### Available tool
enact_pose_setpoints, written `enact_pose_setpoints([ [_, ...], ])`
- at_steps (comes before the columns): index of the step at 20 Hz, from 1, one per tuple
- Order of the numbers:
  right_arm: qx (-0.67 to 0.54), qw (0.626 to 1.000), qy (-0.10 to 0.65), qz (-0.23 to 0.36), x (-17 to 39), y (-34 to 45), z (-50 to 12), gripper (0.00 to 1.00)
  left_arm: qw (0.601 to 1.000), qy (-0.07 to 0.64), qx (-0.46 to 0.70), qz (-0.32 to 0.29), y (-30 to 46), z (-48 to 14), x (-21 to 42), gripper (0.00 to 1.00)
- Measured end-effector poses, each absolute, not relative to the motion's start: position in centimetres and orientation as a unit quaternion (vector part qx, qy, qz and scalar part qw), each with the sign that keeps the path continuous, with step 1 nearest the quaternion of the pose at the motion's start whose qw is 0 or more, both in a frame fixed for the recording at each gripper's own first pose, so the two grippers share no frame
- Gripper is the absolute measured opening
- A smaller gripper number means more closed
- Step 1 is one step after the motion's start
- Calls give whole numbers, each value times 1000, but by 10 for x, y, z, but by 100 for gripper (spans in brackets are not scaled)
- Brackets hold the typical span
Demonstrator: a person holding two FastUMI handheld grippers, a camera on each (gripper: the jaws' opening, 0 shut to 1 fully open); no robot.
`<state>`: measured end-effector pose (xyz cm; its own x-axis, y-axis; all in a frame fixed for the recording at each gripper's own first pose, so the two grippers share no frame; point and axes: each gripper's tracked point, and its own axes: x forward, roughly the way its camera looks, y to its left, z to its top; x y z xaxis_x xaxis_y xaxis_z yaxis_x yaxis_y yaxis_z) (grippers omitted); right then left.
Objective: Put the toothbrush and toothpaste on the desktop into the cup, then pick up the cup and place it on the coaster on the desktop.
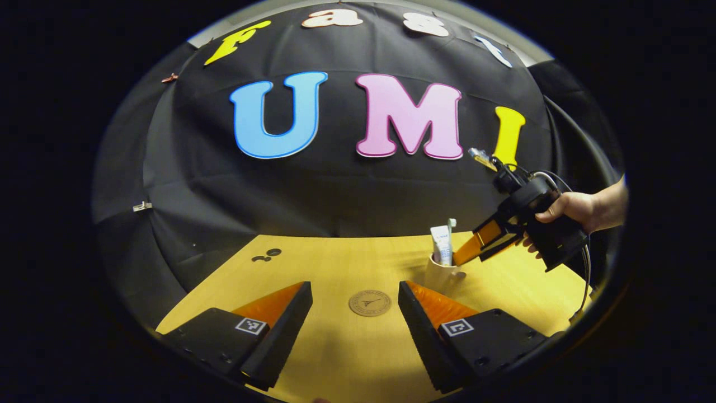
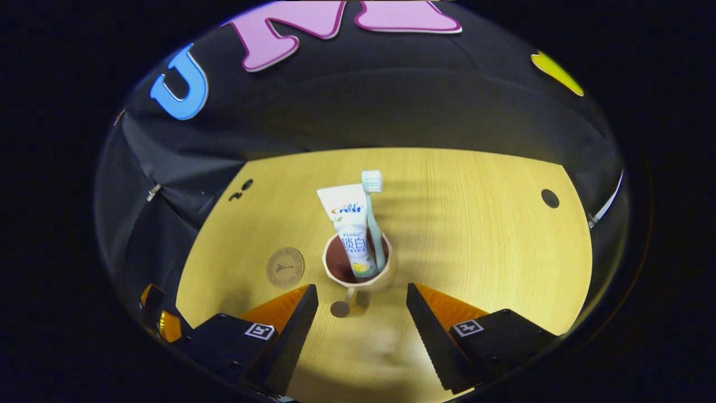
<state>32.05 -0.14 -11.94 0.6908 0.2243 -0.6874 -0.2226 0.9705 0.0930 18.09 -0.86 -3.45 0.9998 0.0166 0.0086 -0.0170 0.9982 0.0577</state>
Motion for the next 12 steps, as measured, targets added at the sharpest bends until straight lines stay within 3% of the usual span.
enact_pose_setpoints([
  [9, 46, 869, 483, 96, 333, 24, -163, 98, 998, 32, -23, 43, 37, -56, 142, 98],
  [10, 44, 866, 490, 91, 336, 25, -167, 97, 998, 42, -21, 46, 41, -64, 137, 98],
  [11, 39, 864, 494, 88, 340, 25, -170, 88, 997, 49, -19, 50, 46, -67, 132, 97],
  [12, 32, 861, 501, 81, 342, 23, -176, 97, 997, 53, -17, 53, 50, -70, 128, 98],
])
